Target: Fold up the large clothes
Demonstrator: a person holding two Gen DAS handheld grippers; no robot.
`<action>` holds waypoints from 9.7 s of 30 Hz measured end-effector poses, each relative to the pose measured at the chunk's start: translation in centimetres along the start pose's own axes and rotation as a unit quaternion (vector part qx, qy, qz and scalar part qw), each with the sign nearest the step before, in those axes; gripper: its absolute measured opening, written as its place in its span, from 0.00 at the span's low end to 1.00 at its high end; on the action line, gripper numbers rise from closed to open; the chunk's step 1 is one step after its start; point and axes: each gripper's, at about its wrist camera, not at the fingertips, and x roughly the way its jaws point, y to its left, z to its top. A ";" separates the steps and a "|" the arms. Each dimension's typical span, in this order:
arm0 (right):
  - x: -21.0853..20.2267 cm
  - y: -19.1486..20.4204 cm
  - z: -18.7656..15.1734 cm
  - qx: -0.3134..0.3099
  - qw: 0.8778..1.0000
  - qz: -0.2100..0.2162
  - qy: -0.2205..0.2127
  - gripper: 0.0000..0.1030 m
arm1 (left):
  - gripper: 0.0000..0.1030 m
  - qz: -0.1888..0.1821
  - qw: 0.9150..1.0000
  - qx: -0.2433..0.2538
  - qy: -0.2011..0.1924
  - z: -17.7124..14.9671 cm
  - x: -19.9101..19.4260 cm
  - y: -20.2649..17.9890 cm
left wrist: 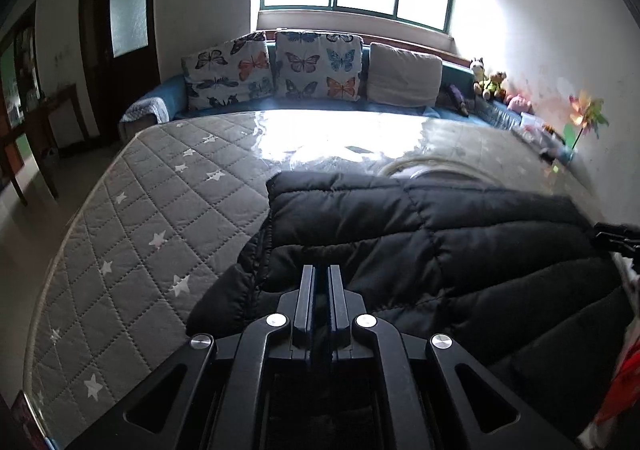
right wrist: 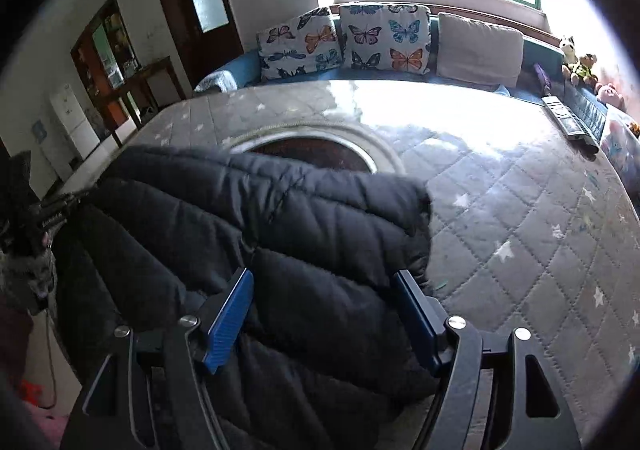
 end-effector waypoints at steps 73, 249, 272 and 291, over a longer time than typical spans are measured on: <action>6.9 -7.7 -1.0 0.174 0.936 0.256 0.169 0.95 | 0.90 -0.243 0.936 -0.186 0.173 3.2 14.5 12.5; -4.3 -3.7 -5.0 0.099 0.967 -0.230 -0.053 0.97 | 0.79 -0.057 0.991 0.121 0.028 3.4 3.4 -26.9; -4.0 -3.5 -5.2 0.099 0.967 -0.229 -0.049 0.97 | 0.79 -0.059 0.990 0.127 0.028 3.1 3.4 -27.3; -3.6 -3.1 -5.3 0.092 0.968 -0.231 -0.044 0.97 | 0.79 -0.061 0.989 0.131 0.022 2.9 3.6 -27.4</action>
